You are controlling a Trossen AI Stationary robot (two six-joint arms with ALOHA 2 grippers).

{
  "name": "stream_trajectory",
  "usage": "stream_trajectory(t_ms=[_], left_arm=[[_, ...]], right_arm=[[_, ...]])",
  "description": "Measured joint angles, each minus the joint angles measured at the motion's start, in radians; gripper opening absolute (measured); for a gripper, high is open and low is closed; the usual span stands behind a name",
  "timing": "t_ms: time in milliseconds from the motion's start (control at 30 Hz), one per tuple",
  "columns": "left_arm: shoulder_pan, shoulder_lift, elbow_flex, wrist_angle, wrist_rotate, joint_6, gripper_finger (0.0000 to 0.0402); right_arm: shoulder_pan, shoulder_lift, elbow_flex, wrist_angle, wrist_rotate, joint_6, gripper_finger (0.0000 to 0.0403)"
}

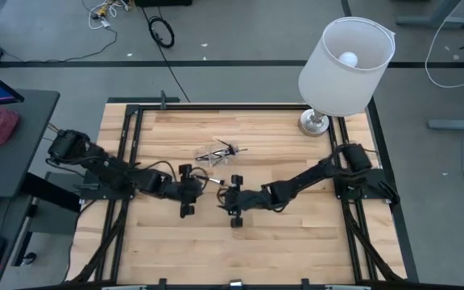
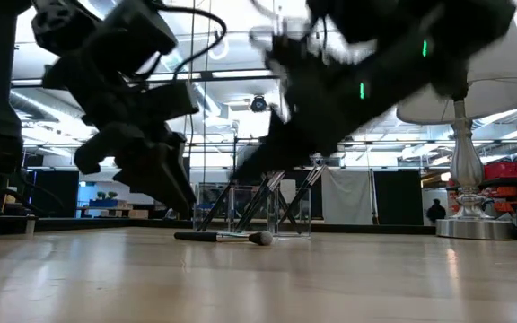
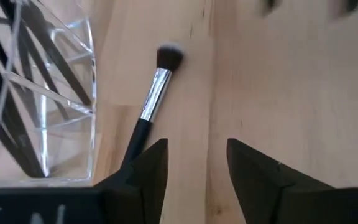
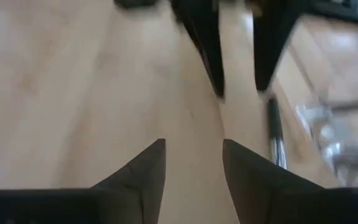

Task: Put items in baskets/containers
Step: Put the black powder brush into the transparent organizer

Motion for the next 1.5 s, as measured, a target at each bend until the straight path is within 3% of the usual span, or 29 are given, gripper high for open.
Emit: stream_trajectory(t_ms=[133,300,733,933,1000,1167,1400,1500], left_arm=[[0.055,0.000,0.000,-0.006,0.069,0.041,0.0169],[0.115,0.000,0.000,0.008,0.074,0.071,0.0170],[0.157,0.000,0.000,-0.001,0.104,0.069,0.0169],[0.157,0.000,0.000,-0.004,0.104,0.068,0.0169],[0.157,0.000,0.000,-0.004,0.104,0.068,0.0169],[0.155,0.000,0.000,-0.011,0.105,0.040,0.0169],[0.155,0.000,0.000,-0.026,0.169,0.015,0.0169],[0.151,0.000,0.000,-0.026,0.230,0.014,0.0169]], right_arm=[[-0.064,0.091,-0.025,0.146,-0.001,0.036,0.0162],[-0.132,0.179,-0.018,0.273,0.006,0.042,0.0170],[-0.204,0.182,-0.017,0.235,0.041,-0.001,0.0225],[-0.269,0.217,-0.014,0.254,-0.205,0.057,0.0232],[-0.276,0.235,-0.013,0.268,-0.218,0.053,0.0230],[-0.276,0.264,-0.011,0.268,-0.202,-0.004,0.0185],[-0.273,0.265,-0.012,0.260,-0.233,-0.029,0.0050],[-0.270,0.253,-0.013,0.253,-0.242,-0.035,0.0041]])
